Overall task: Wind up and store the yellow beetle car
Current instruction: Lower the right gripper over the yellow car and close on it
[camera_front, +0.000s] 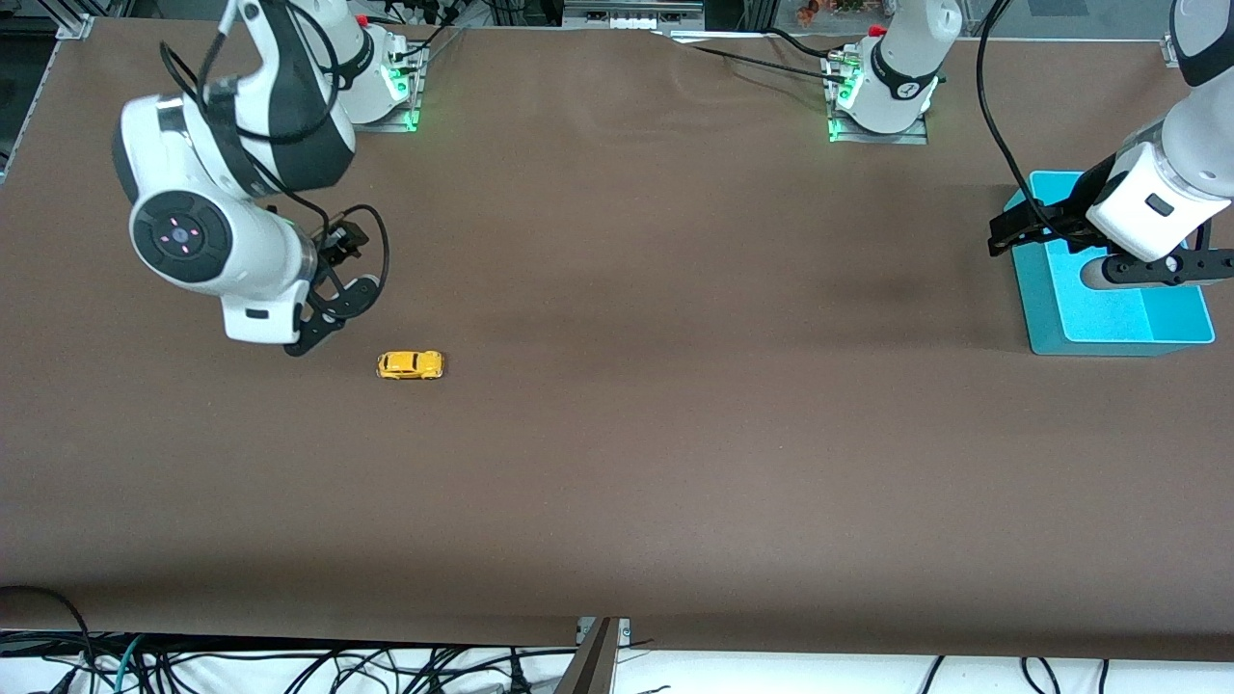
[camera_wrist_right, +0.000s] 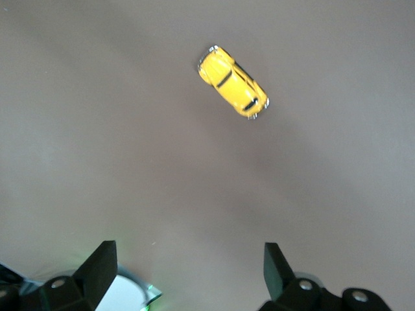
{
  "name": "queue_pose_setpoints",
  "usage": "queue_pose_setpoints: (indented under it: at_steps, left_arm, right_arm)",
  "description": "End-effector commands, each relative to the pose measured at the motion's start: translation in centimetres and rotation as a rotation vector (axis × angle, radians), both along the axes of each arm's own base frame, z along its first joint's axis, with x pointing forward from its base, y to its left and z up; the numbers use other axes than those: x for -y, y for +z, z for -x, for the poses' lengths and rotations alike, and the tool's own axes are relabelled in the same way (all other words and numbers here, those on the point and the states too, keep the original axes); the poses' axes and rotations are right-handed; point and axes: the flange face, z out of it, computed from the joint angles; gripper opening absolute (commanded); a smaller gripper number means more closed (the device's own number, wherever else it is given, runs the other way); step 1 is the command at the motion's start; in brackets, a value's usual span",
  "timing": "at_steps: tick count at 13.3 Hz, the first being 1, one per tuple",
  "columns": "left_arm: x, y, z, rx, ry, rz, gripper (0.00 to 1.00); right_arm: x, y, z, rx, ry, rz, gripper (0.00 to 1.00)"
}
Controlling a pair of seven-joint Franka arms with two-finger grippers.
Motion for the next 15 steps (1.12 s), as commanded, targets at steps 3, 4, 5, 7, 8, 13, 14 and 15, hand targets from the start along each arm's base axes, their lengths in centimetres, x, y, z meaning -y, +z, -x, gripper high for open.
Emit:
queue_pose_setpoints:
  at_steps: [3,4,5,7,8,13,14,15]
  left_arm:
    - [0.0,0.3,0.1,-0.006,-0.009,0.008,1.00]
    - [0.0,0.3,0.1,-0.006,-0.009,0.008,1.00]
    - [0.0,0.4,0.2,-0.004,-0.009,0.008,1.00]
    - [0.0,0.3,0.1,-0.006,-0.007,0.008,1.00]
    - [0.0,0.3,0.1,-0.006,-0.007,0.008,1.00]
    - [-0.2,0.2,0.1,-0.007,-0.004,0.008,1.00]
    - [-0.2,0.3,0.1,-0.006,-0.004,0.008,1.00]
    - [-0.2,0.2,0.1,-0.007,-0.004,0.008,1.00]
  right_arm:
    - [0.3,-6.4,1.2,0.049,0.337,-0.132,1.00]
    - [0.5,-7.8,1.7,0.058,0.364,-0.142,1.00]
    - [0.5,-9.2,2.2,0.079,0.399,-0.154,1.00]
    - [0.7,-11.9,3.0,0.150,0.506,-0.186,1.00]
    - [0.8,-13.2,3.4,0.184,0.557,-0.199,1.00]
    - [0.7,-17.0,3.4,0.267,0.745,-0.226,0.99]
    - [0.6,-17.7,3.2,0.275,0.779,-0.229,0.99]
    - [0.6,-18.2,3.1,0.281,0.804,-0.231,0.99]
